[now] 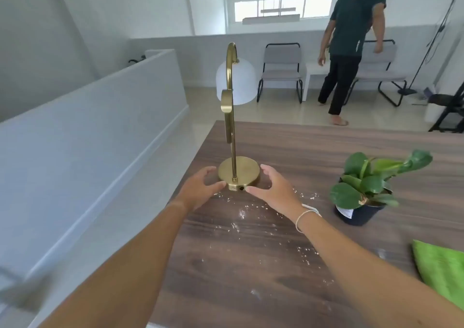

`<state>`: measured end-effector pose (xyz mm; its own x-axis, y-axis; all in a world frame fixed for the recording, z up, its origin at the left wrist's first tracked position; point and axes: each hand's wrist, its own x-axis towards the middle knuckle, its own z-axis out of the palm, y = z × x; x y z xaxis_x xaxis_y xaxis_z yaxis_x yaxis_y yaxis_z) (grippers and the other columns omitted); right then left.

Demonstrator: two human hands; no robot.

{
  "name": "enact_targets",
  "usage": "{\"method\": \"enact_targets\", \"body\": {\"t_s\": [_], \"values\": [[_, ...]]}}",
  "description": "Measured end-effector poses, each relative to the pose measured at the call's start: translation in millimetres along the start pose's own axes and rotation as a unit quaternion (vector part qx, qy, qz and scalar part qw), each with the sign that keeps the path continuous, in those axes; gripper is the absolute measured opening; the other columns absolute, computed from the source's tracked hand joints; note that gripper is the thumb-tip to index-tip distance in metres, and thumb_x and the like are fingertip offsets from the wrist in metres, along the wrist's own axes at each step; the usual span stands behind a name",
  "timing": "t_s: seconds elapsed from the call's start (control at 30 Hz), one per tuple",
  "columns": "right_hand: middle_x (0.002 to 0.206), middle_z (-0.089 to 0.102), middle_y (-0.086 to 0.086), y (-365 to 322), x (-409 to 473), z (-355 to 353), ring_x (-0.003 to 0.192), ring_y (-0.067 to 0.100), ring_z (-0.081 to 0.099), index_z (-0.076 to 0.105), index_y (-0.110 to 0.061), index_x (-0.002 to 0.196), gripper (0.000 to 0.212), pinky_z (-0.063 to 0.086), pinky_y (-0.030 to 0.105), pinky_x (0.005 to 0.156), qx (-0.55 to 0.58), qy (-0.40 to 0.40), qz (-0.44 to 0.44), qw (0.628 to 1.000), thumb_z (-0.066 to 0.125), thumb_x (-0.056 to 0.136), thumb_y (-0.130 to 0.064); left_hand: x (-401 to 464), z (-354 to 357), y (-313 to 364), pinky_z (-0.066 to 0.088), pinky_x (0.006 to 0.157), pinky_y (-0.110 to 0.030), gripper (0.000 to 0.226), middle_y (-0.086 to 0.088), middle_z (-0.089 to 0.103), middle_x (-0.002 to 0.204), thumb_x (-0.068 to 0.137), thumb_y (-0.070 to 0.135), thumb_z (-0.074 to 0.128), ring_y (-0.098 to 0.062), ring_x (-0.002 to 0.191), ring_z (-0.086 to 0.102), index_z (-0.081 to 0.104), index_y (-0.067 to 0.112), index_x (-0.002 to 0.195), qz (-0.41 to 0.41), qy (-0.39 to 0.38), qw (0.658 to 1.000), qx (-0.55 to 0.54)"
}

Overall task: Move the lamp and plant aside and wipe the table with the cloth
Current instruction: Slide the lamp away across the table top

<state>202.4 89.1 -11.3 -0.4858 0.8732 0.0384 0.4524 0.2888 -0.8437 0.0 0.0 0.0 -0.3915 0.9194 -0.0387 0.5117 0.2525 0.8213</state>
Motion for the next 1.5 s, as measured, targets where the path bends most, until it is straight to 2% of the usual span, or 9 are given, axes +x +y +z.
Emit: {"method": "enact_targets", "body": {"t_s": [0.1, 0.27, 0.37, 0.57, 0.7, 0.83, 1.2, 1.4, 1.5], "values": [[0.14, 0.047, -0.008, 1.4, 15.2, 5.3, 0.128, 0.015, 0.044, 0.036, -0.031, 0.138, 0.082, 0.036, 0.028, 0.09, -0.021, -0.011, 0.0, 1.0, 0.075, 0.067, -0.046, 17.7, -2.9, -1.6, 0.035, 0.094, -0.027, 0.059, 0.013, 0.052, 0.124, 0.074, 0.037, 0.071, -0.009, 0.116, 0.047, 0.046, 0.034, 0.127, 0.012, -0.054, 0.998, 0.019], [0.144, 0.043, -0.01, 6.0, 36.1, 13.5, 0.131, 0.014, 0.041, 0.029, -0.034, 0.141, 0.092, 0.032, 0.024, 0.091, -0.048, -0.029, 0.005, 0.998, 0.078, 0.063, -0.045, 48.4, -3.1, -11.7, 0.039, 0.105, -0.033, 0.069, 0.005, 0.054, 0.13, 0.07, 0.031, 0.075, -0.015, 0.119, 0.05, 0.043, 0.031, 0.132, 0.028, -0.124, 0.991, 0.036], [0.145, 0.041, -0.01, 11.1, 43.4, 14.9, 0.132, 0.015, 0.038, 0.026, -0.035, 0.143, 0.098, 0.031, 0.025, 0.094, -0.046, -0.032, 0.013, 0.998, 0.08, 0.061, -0.045, 63.0, -4.2, -15.8, 0.036, 0.1, -0.026, 0.076, 0.009, 0.05, 0.132, 0.066, 0.034, 0.079, -0.01, 0.119, 0.046, 0.043, 0.031, 0.133, 0.05, -0.149, 0.986, 0.048], [0.146, 0.041, -0.009, 15.2, 56.9, 16.3, 0.133, 0.016, 0.038, 0.027, -0.037, 0.143, 0.098, 0.035, 0.032, 0.103, -0.04, -0.025, 0.016, 0.999, 0.08, 0.06, -0.044, 82.1, -2.6, -28.2, 0.031, 0.104, -0.024, 0.073, 0.011, 0.045, 0.139, 0.064, 0.035, 0.081, -0.009, 0.125, 0.043, 0.048, 0.033, 0.129, 0.086, -0.136, 0.987, 0.031], [0.147, 0.039, -0.008, 14.3, 79.2, 15.7, 0.134, 0.016, 0.036, 0.027, -0.034, 0.144, 0.097, 0.032, 0.029, 0.101, -0.038, -0.025, 0.019, 0.999, 0.08, 0.063, -0.041, 106.2, -2.3, -29.0, 0.03, 0.11, -0.03, 0.072, 0.009, 0.04, 0.146, 0.066, 0.032, 0.08, -0.012, 0.131, 0.041, 0.048, 0.032, 0.13, 0.087, -0.134, 0.987, 0.024], [0.148, 0.038, -0.007, 14.5, 110.1, 12.4, 0.135, 0.016, 0.035, 0.025, -0.034, 0.145, 0.098, 0.03, 0.027, 0.102, -0.018, -0.033, 0.027, 0.999, 0.081, 0.064, -0.037, 139.9, -0.9, -28.1, 0.027, 0.103, -0.022, 0.072, 0.008, 0.036, 0.149, 0.067, 0.033, 0.079, -0.012, 0.132, 0.04, 0.047, 0.032, 0.131, 0.089, -0.13, 0.987, 0.029], [0.15, 0.037, -0.004, 21.0, 191.8, 7.7, 0.137, 0.016, 0.033, 0.023, -0.028, 0.146, 0.096, 0.027, 0.025, 0.105, -0.015, -0.024, 0.045, 0.999, 0.079, 0.068, -0.033, 230.1, 2.4, -29.3, 0.029, 0.109, -0.03, 0.073, 0.006, 0.032, 0.152, 0.066, 0.034, 0.079, -0.016, 0.133, 0.039, 0.046, 0.032, 0.132, 0.097, -0.134, 0.986, 0.018], [0.151, 0.035, -0.005, 28.0, 206.5, 8.7, 0.138, 0.016, 0.032, 0.023, -0.03, 0.146, 0.096, 0.029, 0.03, 0.107, -0.033, -0.014, 0.04, 0.999, 0.078, 0.068, -0.038, 247.9, 4.2, -32.8, 0.029, 0.105, -0.027, 0.071, 0.006, 0.031, 0.152, 0.07, 0.038, 0.075, -0.018, 0.133, 0.038, 0.043, 0.034, 0.133, 0.114, -0.132, 0.984, 0.043], [0.151, 0.034, -0.005, 28.2, 205.6, 10.1, 0.138, 0.016, 0.031, 0.022, -0.03, 0.146, 0.096, 0.028, 0.03, 0.108, -0.031, -0.013, 0.041, 0.999, 0.078, 0.069, -0.037, 246.2, 4.1, -33.1, 0.03, 0.107, -0.03, 0.07, 0.005, 0.031, 0.152, 0.071, 0.038, 0.074, -0.019, 0.134, 0.038, 0.043, 0.032, 0.134, 0.117, -0.13, 0.983, 0.045]]}}
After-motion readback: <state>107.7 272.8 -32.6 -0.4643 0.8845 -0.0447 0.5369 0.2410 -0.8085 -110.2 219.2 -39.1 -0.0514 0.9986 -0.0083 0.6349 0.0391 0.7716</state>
